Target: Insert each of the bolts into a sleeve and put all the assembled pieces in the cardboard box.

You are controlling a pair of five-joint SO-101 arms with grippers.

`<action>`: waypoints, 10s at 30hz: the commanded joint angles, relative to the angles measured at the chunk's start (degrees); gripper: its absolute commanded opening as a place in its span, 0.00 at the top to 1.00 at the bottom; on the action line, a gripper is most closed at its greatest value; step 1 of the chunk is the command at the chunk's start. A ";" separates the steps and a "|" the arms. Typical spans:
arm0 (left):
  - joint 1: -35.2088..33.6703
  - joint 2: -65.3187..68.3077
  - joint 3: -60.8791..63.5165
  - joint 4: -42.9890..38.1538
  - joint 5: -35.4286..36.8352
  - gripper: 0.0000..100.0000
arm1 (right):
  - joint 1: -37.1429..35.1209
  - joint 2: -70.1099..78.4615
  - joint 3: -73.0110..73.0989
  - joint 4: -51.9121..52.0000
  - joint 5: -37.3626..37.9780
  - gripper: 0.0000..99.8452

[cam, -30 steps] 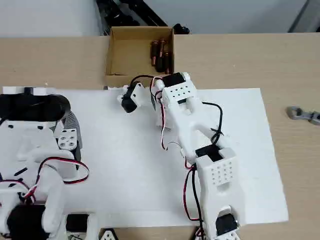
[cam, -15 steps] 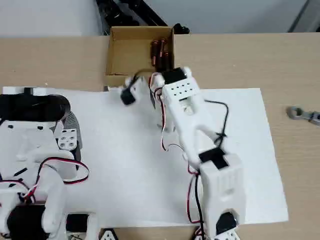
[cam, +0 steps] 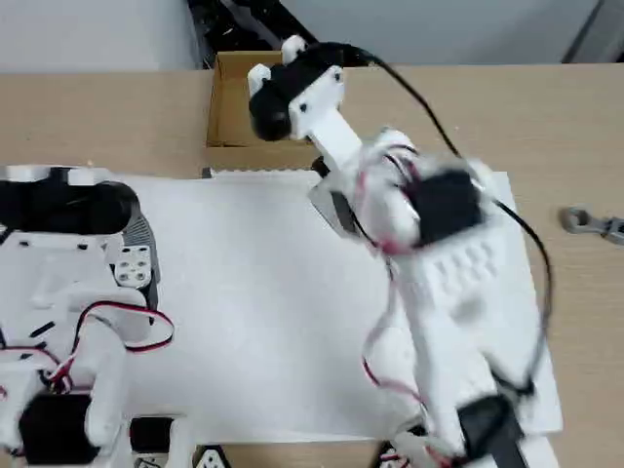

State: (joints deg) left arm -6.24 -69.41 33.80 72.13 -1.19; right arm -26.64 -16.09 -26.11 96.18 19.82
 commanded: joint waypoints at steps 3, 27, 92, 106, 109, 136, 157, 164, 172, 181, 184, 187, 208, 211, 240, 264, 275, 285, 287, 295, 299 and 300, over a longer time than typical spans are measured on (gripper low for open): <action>0.09 0.09 0.22 -5.01 -0.35 0.99 | 0.04 -13.14 -1.14 0.22 -0.70 1.00; 0.35 0.09 7.16 -17.23 -0.09 0.99 | 0.04 -59.30 61.63 -28.53 -29.89 1.00; 34.37 20.31 -11.47 -17.58 6.15 0.99 | -8.13 -55.34 97.14 -84.79 -22.77 1.00; 33.85 20.40 -17.36 -12.75 6.51 0.99 | -8.40 -67.74 105.93 -84.35 -17.23 1.00; 36.48 20.48 -17.36 -12.75 6.51 0.99 | -8.40 -68.44 106.20 -84.26 -17.23 1.00; 37.01 28.57 -23.25 -7.91 9.67 0.99 | -8.22 -68.62 105.85 -84.62 -21.71 1.00; 33.76 28.22 -16.75 -10.29 10.81 0.99 | -8.04 -68.62 104.09 -84.53 -21.89 1.00; 34.02 28.22 -16.84 -10.29 15.12 0.99 | -8.04 -68.35 104.35 -84.79 -21.89 1.00; 34.02 28.31 -22.29 -7.38 15.30 0.99 | -8.04 -68.09 104.35 -84.53 -21.89 1.00; 34.11 28.40 -25.54 -3.87 15.03 0.99 | -8.04 -68.09 104.35 -84.35 -21.89 1.00; 34.11 28.48 -26.24 -3.60 15.03 0.99 | -8.04 -68.09 104.35 -84.26 -21.89 1.00; 35.08 28.66 -28.88 -1.23 15.03 0.98 | -8.04 -68.09 104.44 -84.26 -21.89 1.00; 37.36 28.75 -28.35 -0.62 11.52 0.99 | -8.04 -68.00 104.44 -84.26 -21.89 1.00; 37.36 28.75 -26.95 -1.23 11.52 0.99 | -8.04 -68.00 104.44 -84.26 -21.89 1.00; 37.36 32.44 -26.15 -0.62 13.36 0.99 | -8.04 -68.09 104.26 -84.26 -21.89 1.00; 36.84 32.79 -25.98 6.33 17.14 0.83 | -7.60 -68.00 101.80 -81.19 -21.80 1.00; 30.42 32.79 -29.93 12.48 16.62 0.79 | -1.80 -59.38 89.32 -77.85 -24.88 1.00; 16.35 32.35 -30.81 15.12 2.81 0.99 | 2.68 -26.33 60.66 -77.85 -26.29 1.00; 13.19 32.35 -30.81 16.88 2.29 0.99 | 3.21 -19.74 54.59 -77.85 -26.29 1.00; 6.15 32.62 -30.46 22.77 2.20 0.99 | 3.47 6.55 32.26 -77.93 -26.46 1.00; 3.16 32.35 -24.66 20.66 2.20 0.99 | 3.56 19.82 21.36 -78.02 -26.46 1.00; 2.46 32.26 -22.64 19.78 2.20 0.99 | 3.56 22.90 18.64 -78.02 -26.46 1.00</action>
State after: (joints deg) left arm -2.20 -36.44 8.04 94.11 1.10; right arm -23.82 0.53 2.99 18.46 -6.02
